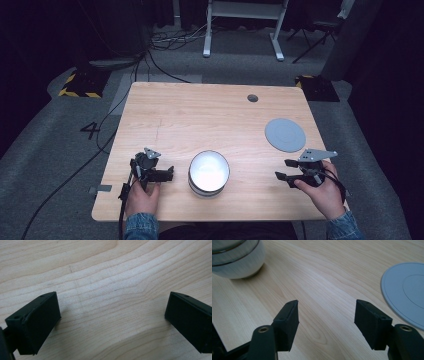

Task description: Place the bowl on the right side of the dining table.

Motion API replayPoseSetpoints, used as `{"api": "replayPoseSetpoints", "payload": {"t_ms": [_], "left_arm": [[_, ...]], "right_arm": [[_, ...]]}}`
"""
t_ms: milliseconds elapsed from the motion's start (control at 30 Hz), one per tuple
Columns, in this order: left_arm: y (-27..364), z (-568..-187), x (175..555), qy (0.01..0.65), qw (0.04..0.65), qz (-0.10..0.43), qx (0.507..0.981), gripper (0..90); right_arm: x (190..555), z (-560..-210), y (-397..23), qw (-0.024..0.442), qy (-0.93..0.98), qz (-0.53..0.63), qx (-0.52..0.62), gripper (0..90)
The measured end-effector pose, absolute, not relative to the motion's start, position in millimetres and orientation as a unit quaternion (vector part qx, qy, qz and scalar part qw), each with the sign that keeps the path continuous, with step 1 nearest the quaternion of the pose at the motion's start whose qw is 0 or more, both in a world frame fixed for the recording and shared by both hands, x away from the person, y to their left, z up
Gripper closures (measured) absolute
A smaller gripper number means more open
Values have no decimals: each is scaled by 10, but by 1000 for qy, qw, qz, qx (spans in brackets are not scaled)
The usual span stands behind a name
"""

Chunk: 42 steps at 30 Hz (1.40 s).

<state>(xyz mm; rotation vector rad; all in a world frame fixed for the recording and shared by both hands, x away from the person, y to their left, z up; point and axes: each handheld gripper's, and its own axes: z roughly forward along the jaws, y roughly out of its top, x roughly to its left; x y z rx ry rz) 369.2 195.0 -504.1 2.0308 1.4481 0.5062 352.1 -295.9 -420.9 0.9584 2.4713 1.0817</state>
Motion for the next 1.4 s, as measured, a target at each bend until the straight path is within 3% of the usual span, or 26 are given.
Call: {"api": "replayPoseSetpoints", "payload": {"t_ms": [767, 1400], "left_arm": [[1950, -5041, 3690, 544, 294, 191, 762, 2], [1939, -5044, 3696, 548, 294, 193, 759, 2]], "right_arm": [[3828, -3669, -2261, 151, 867, 409, 242, 387], [4083, -3753, -1538, 106, 885, 407, 200, 427]]}}
